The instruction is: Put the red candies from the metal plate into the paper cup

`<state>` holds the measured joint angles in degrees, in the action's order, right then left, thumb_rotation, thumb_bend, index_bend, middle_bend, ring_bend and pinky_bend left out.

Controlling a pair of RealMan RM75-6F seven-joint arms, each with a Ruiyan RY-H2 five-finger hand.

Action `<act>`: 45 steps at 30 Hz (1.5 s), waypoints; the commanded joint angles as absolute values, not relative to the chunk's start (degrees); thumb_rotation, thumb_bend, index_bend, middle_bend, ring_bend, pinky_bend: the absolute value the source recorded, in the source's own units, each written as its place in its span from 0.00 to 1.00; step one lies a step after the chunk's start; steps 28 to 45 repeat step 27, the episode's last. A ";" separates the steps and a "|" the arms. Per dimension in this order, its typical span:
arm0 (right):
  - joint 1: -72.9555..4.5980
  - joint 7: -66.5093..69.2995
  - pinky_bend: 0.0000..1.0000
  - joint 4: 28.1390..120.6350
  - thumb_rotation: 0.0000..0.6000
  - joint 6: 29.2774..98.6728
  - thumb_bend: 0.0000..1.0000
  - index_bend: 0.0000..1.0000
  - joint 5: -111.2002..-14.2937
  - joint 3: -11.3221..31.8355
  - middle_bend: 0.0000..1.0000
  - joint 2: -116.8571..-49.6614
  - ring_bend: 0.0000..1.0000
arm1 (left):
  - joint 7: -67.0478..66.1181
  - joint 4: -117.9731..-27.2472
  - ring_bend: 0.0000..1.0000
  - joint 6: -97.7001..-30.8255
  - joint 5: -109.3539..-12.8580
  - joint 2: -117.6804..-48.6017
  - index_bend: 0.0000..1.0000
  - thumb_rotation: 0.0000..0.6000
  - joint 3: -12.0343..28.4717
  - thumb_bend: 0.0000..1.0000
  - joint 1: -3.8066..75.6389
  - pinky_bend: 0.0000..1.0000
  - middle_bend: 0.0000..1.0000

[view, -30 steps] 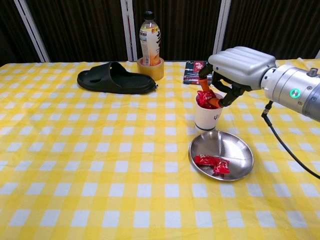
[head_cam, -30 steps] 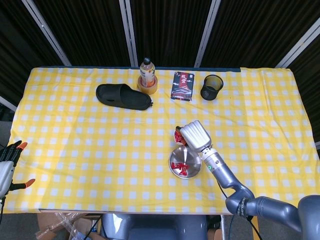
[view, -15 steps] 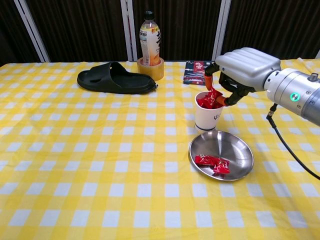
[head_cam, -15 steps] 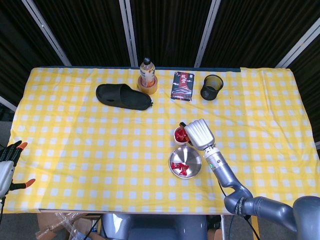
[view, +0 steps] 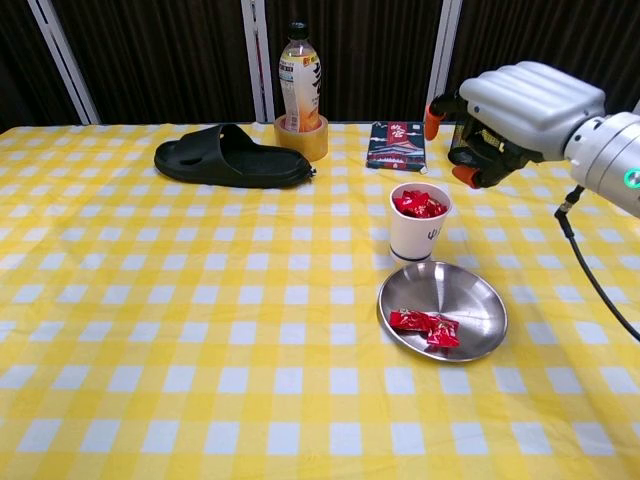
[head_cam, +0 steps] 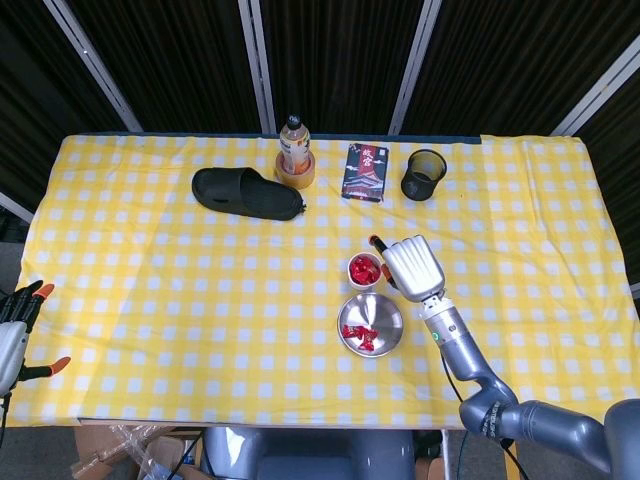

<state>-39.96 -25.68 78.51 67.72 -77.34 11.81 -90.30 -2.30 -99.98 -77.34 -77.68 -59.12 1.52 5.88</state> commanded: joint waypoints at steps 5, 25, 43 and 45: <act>-30.52 -16.73 0.67 89.59 1.00 80.97 0.42 0.13 -83.97 8.50 0.52 -81.82 0.55 | -1.83 -99.32 0.00 -78.79 -79.02 -59.60 0.01 1.00 1.62 0.05 5.58 0.00 0.00; -7.66 -5.04 0.00 96.06 1.00 92.56 0.26 0.00 -93.59 -10.25 0.00 -64.64 0.00 | -4.38 -93.52 0.00 -88.34 -87.45 -62.88 0.00 1.00 0.51 0.04 2.57 0.00 0.00; -7.15 -5.02 0.00 96.06 1.00 92.49 0.26 0.00 -93.13 -9.88 0.00 -64.84 0.00 | -4.29 -93.37 0.00 -88.76 -87.36 -63.05 0.00 1.00 0.61 0.04 2.33 0.00 0.00; -7.15 -5.02 0.00 96.06 1.00 92.49 0.26 0.00 -93.13 -9.88 0.00 -64.84 0.00 | -4.29 -93.37 0.00 -88.76 -87.36 -63.05 0.00 1.00 0.61 0.04 2.33 0.00 0.00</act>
